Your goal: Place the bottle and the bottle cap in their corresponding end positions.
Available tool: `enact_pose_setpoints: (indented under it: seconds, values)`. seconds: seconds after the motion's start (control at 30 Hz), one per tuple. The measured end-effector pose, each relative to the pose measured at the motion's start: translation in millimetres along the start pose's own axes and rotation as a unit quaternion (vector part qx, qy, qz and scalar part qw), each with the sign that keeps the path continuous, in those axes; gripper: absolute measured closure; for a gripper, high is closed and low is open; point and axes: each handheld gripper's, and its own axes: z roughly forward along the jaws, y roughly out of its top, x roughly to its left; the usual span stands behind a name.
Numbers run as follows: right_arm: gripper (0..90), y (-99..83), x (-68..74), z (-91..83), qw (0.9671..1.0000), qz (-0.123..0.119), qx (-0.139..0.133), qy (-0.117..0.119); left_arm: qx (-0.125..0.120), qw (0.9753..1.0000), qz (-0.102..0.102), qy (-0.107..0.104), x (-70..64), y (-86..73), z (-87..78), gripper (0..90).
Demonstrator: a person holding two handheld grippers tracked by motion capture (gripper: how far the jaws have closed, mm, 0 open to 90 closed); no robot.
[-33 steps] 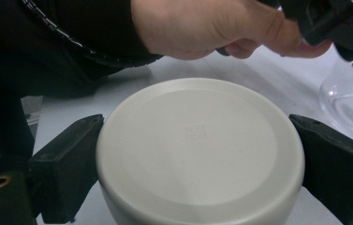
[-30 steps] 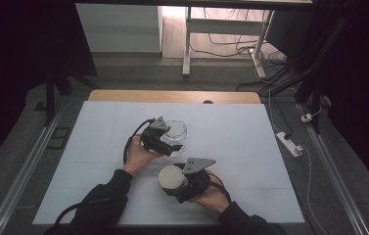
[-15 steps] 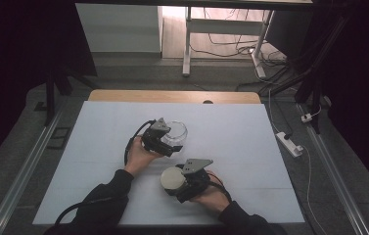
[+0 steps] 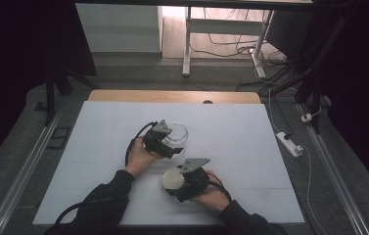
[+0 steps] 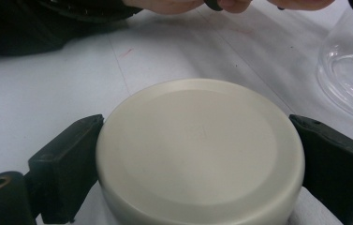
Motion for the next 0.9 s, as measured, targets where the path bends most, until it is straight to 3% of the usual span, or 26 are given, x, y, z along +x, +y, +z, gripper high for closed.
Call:
enact_pose_setpoints:
  seconds: [0.37, 0.5, 0.7, 0.9]
  values:
    - [7.1, 0.4, -0.6, 1.7, 0.9998, 0.007, 0.012, -0.011, 0.001, 1.0000, 0.006, -0.006, 2.6, -1.7, -0.5, 7.1]
    - [6.9, 0.4, -0.4, 1.8, 0.9999, 0.005, 0.012, -0.011, 0.001, 0.9999, 0.012, -0.001, 1.8, -1.2, -0.9, 6.7]
    - [3.5, -0.1, -4.1, 0.1, 0.9997, 0.024, 0.002, -0.006, 0.012, 0.9998, 0.010, 0.012, -0.4, -0.4, 1.1, 2.7]
    - [0.9, 0.2, -4.4, -1.0, 0.9996, 0.029, -0.005, 0.000, 0.013, 0.9999, 0.006, 0.000, -0.8, -1.1, -0.2, 0.0]
